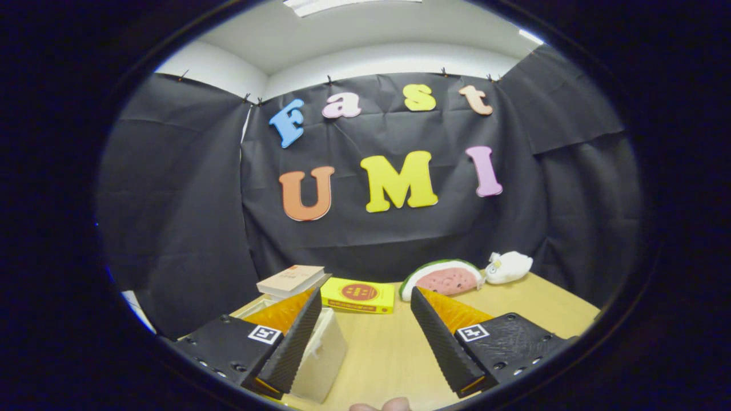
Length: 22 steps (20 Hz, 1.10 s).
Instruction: Open the storage box then place both shoes into the box .Put the left shoe in first, then the right shoe, with the right side of both shoes facing outward in a uniform manner.
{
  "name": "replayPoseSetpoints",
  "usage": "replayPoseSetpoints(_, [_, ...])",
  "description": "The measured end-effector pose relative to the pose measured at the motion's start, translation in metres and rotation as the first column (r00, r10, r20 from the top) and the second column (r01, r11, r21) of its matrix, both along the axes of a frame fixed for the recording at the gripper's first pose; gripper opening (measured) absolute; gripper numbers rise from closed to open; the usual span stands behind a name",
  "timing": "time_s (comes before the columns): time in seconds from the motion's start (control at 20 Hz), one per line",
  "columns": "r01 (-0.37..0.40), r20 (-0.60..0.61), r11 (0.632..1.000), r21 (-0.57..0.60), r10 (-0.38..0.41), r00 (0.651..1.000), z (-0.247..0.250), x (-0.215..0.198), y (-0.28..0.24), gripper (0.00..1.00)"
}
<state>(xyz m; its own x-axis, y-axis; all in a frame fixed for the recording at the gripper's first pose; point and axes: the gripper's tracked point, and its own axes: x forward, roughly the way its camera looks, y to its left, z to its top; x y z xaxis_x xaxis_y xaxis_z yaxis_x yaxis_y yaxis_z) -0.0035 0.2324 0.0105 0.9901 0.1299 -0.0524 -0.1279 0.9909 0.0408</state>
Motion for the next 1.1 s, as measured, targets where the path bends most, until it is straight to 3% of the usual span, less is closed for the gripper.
replayPoseSetpoints(0.35, [0.058, 0.137, 0.998, -0.033, -0.053, 0.989, 0.025, -0.041, -0.05, 0.95])
replayPoseSetpoints(1.1, [0.09, 0.123, 0.99, -0.105, -0.077, 0.989, 0.001, -0.035, -0.038, 0.95])
